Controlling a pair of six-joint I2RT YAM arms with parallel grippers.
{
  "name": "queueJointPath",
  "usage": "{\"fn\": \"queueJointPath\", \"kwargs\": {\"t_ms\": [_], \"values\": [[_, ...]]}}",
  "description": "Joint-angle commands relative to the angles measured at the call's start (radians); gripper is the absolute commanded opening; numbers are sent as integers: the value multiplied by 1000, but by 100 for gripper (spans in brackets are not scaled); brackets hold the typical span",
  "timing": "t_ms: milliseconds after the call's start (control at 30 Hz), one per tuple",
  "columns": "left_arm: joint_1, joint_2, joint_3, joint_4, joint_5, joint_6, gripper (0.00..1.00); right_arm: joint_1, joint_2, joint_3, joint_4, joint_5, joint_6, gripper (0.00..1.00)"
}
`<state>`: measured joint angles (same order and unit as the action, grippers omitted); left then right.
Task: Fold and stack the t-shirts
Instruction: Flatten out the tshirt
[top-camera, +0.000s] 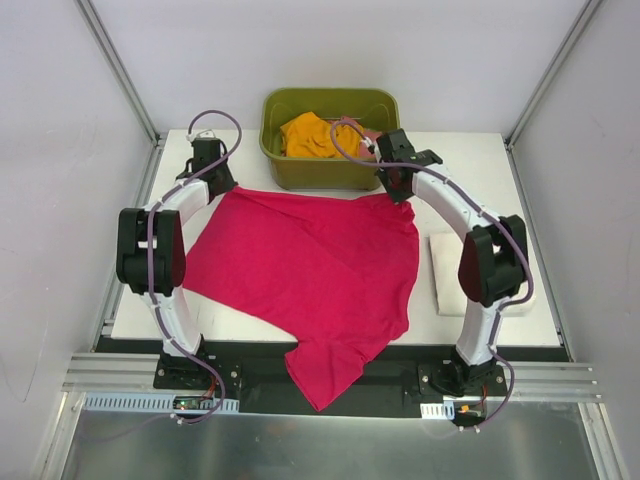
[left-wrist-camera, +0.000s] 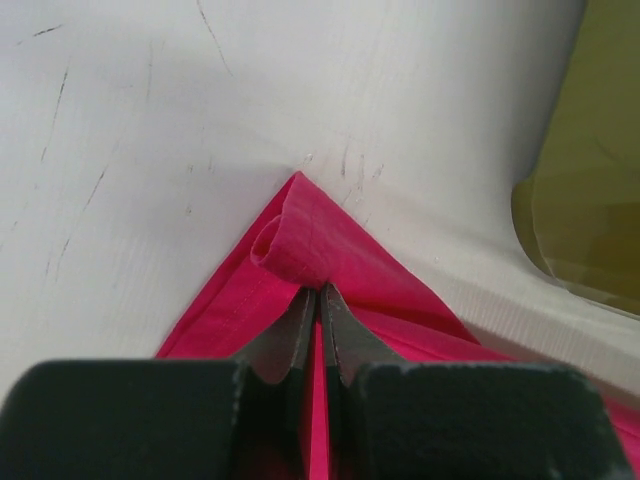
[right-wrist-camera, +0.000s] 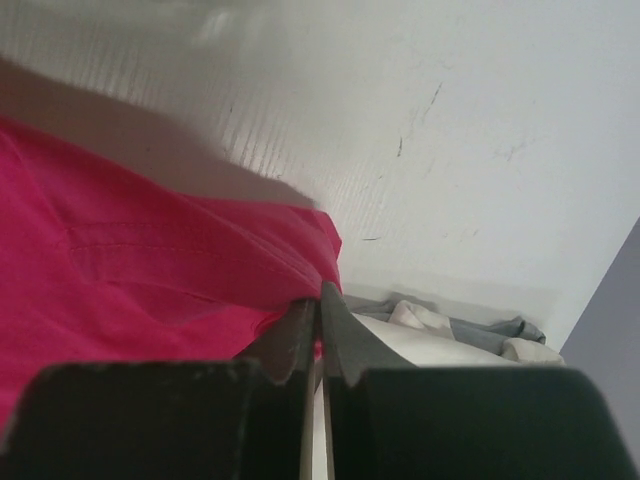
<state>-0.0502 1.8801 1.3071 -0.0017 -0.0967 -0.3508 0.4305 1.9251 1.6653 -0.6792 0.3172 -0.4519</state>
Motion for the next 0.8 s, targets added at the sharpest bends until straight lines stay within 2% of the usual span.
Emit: {"fn": "queueJointPath", "kwargs": {"t_ms": [0,200,433,567,767], "values": [[10,-149,-20,26,-52,-7,0,-6,-171,-39,39,-6,28,2],[10,-312,-69,26,-92,-4,0,-6,-317,-78,55,-26,36,2],[10,-609,-82,26,-103,4,0,-7,-546,-53,55,-75,7,2],[10,-766,-59,25,-66,12,0,-7,-682,34,32,-124,-17,3],[10,-995,4,14,-5,22,0,-4,-831,155,-6,-277,-45,5]]}}
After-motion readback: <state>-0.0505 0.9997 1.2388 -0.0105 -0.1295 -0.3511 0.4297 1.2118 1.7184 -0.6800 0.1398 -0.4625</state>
